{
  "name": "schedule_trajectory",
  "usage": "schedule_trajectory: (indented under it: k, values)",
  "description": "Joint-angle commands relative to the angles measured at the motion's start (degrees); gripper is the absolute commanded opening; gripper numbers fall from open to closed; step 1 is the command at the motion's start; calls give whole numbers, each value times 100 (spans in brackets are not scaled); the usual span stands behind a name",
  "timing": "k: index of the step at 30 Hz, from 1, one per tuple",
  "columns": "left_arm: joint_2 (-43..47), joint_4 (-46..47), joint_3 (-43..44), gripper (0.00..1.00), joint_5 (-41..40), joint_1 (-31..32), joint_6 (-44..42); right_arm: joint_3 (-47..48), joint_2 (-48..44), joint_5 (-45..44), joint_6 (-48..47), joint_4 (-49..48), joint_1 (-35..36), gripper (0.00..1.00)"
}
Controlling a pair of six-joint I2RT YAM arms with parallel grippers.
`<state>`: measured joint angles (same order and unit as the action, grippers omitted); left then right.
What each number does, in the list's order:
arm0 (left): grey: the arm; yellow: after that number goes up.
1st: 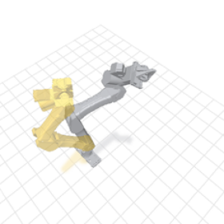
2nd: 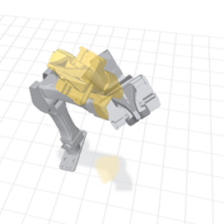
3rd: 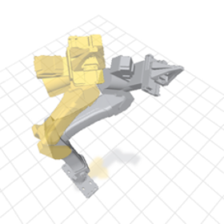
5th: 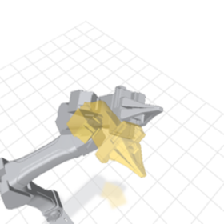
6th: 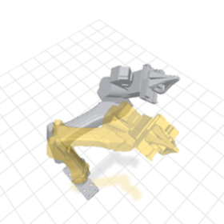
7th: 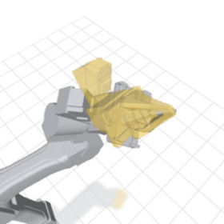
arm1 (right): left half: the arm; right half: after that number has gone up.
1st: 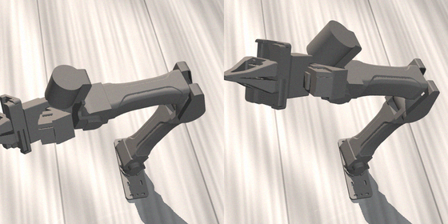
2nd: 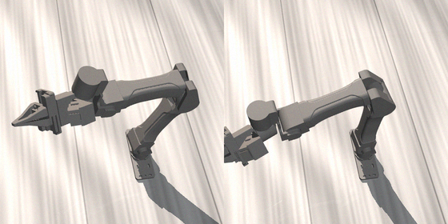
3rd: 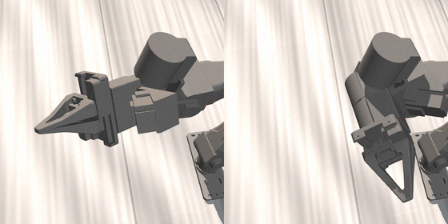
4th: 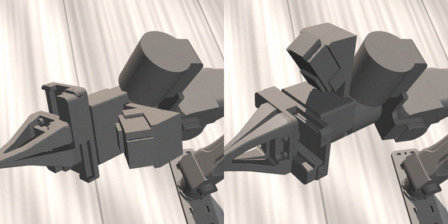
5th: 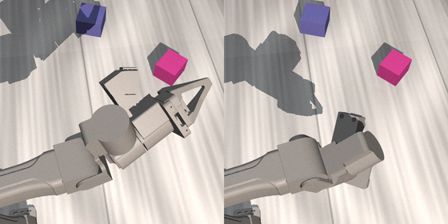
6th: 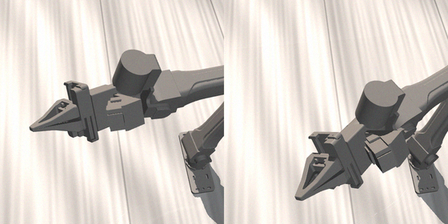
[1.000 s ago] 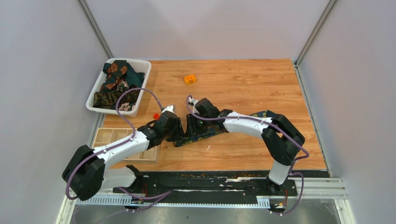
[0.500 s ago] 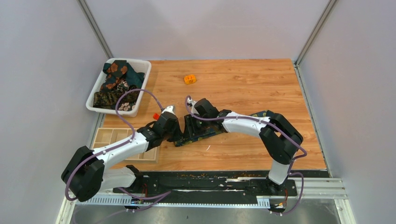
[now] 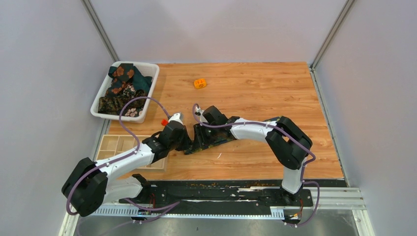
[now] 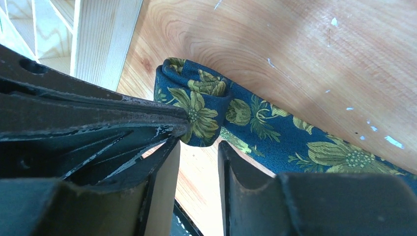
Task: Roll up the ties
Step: Roll the tie at the center of the board.
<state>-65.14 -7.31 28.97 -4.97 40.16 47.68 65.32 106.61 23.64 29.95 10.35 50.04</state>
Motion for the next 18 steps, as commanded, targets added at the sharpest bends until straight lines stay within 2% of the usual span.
schedule_trajectory:
  k: [1, 8, 18]
  values:
    - [84, 426, -5, 0, 185, 37, 110, 262, 142, 132, 133, -432, 23, 32]
    - [167, 331, 38, 0, 183, 37, 56, 237, 140, 108, 141, -456, 17, 13]
    - [555, -1011, 553, 0, -582, 36, -193, 142, 140, 74, 196, -470, 23, 8]
